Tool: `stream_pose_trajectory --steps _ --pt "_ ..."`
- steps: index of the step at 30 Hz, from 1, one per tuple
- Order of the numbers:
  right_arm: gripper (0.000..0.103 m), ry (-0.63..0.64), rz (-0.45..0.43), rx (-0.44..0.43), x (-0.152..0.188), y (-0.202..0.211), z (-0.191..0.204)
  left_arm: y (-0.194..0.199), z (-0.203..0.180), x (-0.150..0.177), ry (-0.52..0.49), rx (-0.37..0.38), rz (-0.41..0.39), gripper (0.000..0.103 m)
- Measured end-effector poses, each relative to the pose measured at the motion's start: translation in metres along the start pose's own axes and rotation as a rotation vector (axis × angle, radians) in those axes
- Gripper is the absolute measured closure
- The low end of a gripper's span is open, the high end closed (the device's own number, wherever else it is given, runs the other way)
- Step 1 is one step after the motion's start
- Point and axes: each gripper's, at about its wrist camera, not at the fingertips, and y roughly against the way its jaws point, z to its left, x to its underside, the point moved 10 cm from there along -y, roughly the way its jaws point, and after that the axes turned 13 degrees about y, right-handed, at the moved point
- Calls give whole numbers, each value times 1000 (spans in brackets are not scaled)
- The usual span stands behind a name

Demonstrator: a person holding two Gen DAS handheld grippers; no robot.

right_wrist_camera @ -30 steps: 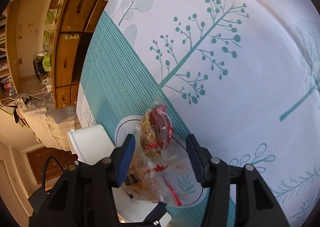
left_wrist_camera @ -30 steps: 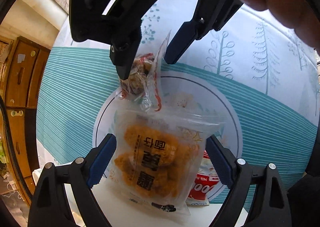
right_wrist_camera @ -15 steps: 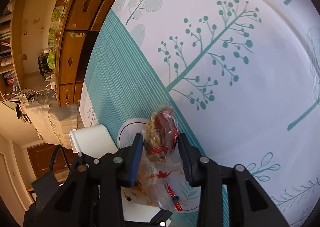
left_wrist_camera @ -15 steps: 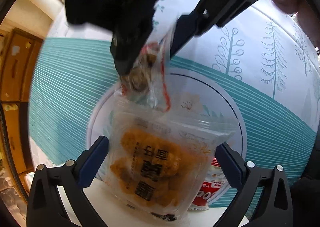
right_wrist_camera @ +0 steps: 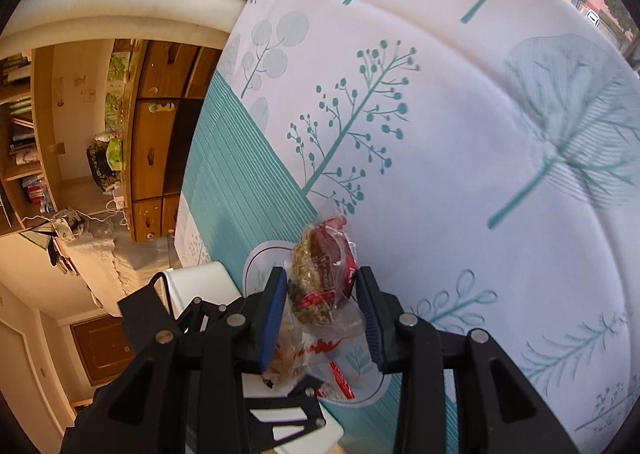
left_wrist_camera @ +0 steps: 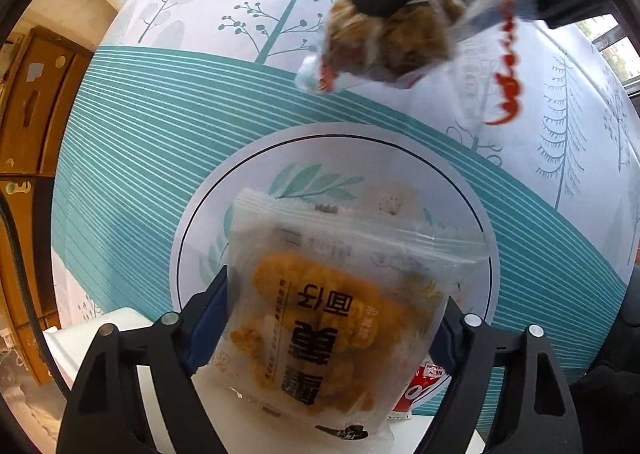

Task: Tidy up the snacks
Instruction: 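Lift the orange snack bag with the left tool while the right lifts the red candy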

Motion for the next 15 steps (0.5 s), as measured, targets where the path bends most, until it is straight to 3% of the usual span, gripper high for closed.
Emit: stream_pose_trajectory --steps 5,15 --pt "67 5 -22 20 13 19 2 13 0 6 22 -42 -4 26" --pt "67 27 -95 34 42 62 26 93 3 9 95 -38 -139 26"
